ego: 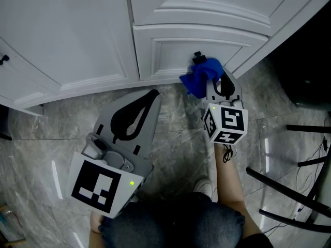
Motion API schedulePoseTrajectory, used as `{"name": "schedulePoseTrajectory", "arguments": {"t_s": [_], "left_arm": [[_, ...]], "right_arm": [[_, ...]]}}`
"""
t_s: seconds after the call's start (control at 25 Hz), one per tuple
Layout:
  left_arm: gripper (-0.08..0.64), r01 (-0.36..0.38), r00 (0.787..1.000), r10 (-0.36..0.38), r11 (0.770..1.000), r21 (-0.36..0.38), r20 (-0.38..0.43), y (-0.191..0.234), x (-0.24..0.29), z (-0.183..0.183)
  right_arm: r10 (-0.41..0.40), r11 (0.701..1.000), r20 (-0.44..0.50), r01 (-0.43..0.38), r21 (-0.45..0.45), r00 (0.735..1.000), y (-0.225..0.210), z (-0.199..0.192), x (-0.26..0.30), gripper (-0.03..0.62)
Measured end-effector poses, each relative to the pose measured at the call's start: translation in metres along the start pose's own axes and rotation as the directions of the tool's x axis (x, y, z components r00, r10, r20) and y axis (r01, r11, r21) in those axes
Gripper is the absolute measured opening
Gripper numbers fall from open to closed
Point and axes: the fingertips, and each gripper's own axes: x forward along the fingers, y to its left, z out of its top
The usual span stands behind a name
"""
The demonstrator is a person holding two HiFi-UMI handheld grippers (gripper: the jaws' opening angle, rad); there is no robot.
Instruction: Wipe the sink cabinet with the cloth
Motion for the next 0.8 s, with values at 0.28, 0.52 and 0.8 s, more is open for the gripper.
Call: {"name": "schedulePoseTrajectory", "arguments": {"t_s": [0.28, 0.52, 0.8], "left_arm": [[0.003, 0.009, 1.000, -0.009, 1.000, -0.014, 0.003, 0.000, -0.001, 0.000], [0.003, 0.017, 1.000, -0.017, 1.000, -0.008, 0.001, 0.000, -0.002, 0.000], [0.003, 0.031, 1.000, -0.031, 0.999, 0.018, 0.002, -0.002, -0.003, 0.001]], "right_arm": [[-0.028, 1.000, -0.010, 0.028, 0.012, 1.000, -0.011, -0.003, -0.001, 0.117], [-0.062, 0.998, -0.021, 0.063, 0.032, 0.998, -0.025, -0.007, -0.003, 0.117], [-0.090, 0.995, -0.032, 0.092, 0.044, 0.995, -0.039, -0.010, -0.006, 0.117]]}}
